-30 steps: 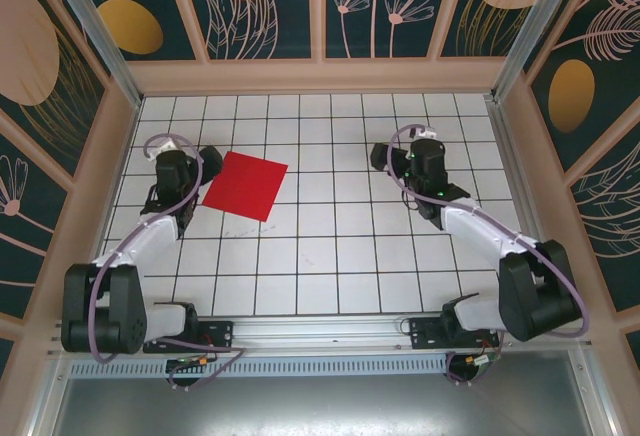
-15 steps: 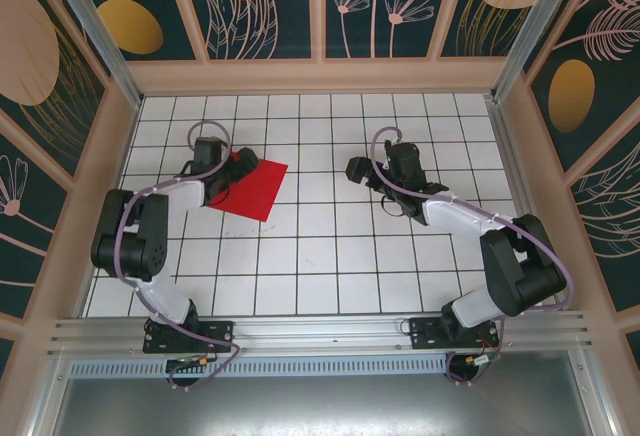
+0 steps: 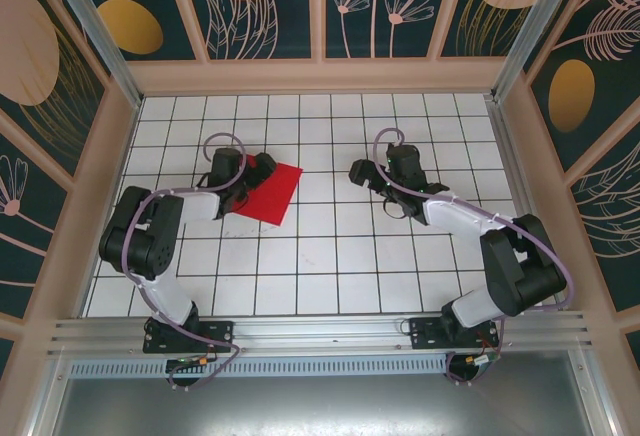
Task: Fold a paper plane with a square sheet of paper (pick it up from the middle)
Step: Move the square sheet of paper to the center of the table.
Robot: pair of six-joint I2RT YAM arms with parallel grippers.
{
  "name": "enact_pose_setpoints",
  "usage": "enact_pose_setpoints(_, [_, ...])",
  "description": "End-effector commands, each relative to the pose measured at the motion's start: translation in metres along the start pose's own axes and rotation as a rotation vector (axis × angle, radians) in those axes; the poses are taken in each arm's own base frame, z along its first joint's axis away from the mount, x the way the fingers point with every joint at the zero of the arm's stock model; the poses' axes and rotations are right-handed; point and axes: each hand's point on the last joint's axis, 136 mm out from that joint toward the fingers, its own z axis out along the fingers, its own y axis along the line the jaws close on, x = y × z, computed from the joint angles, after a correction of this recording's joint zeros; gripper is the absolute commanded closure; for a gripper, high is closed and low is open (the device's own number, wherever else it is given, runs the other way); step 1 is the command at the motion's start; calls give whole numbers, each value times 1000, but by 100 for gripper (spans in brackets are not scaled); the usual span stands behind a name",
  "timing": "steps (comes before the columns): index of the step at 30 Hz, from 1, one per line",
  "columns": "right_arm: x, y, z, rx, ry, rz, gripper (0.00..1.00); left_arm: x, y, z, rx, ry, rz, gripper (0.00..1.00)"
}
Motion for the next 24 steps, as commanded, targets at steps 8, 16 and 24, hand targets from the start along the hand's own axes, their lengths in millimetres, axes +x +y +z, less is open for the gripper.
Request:
enact_pose_setpoints(8, [13,-4,9,-32,87,87,30,120,-52,-10,190,347,-205,1])
enact_pose_setpoints(16, [44,45,40,-103,215,-58,47,65,-74,-27,105,198,-58,1])
enact_pose_setpoints(24, [78,97,96,-121,346,-197,55,19,-34,-59,-57,44,-33,1])
